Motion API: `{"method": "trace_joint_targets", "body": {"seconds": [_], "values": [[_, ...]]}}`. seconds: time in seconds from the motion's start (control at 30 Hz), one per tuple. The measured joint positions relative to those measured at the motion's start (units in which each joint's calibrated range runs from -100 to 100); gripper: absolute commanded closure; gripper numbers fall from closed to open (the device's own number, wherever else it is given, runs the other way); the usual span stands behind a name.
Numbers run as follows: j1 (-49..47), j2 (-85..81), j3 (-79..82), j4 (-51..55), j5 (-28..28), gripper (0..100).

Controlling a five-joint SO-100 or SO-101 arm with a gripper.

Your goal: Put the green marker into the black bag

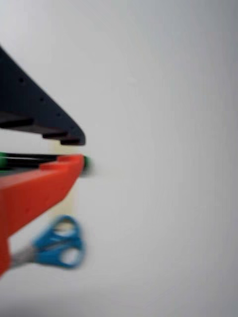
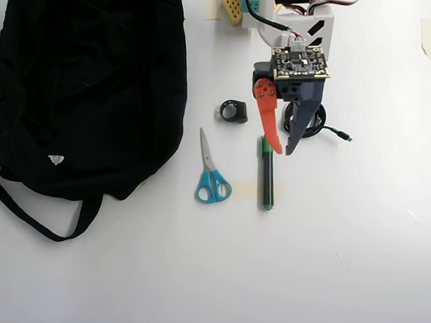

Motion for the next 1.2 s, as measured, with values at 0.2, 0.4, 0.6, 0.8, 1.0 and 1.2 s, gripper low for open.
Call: {"method": "trace_joint_targets", "body": {"seconds": [0.2,0.4,0.6,0.8,1.0,1.2], "values": [[-2.4,0.0,-0.5,11.7,0.0,98],[-4.6,0.0,-0.5,18.5,0.0,98],[-5.7,0.0,-0.5,23.7,0.0,98],[-5.7,0.0,-0.5,28.9,0.0,98],[-5.7,0.0,-0.5,31.6,-0.1,98],[-5.7,0.0,-0.5,31.7,0.0,98]]}}
